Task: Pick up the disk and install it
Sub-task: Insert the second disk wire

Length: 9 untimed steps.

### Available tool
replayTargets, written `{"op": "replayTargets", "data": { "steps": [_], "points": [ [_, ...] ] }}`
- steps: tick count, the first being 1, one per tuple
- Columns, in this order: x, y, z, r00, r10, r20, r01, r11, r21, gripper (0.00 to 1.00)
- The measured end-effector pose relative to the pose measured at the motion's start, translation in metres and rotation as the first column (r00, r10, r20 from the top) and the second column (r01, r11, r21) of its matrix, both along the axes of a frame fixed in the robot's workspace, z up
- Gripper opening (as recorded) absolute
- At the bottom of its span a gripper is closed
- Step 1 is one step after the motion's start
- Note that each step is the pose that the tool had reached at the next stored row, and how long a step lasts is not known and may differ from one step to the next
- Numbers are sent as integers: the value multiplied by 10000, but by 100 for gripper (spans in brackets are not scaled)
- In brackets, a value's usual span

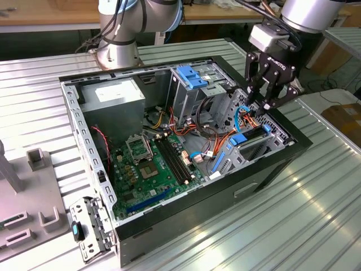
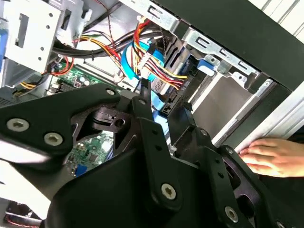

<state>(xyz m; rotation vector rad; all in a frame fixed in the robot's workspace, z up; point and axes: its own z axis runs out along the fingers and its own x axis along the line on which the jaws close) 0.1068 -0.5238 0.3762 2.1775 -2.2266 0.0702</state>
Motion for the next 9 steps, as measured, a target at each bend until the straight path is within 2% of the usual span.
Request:
{"op": "replayTargets", "data": {
  "steps": [3,4,5,7,9],
  "points": [
    [0,2,-51,10000,0,0,0,9996,-268,41],
    [0,4,-73,10000,0,0,0,9992,-412,34],
    [0,5,-82,10000,0,0,0,9988,-490,27],
    [0,5,-88,10000,0,0,0,9985,-544,16],
    [0,5,-88,10000,0,0,0,9985,-548,16]
  ]
}}
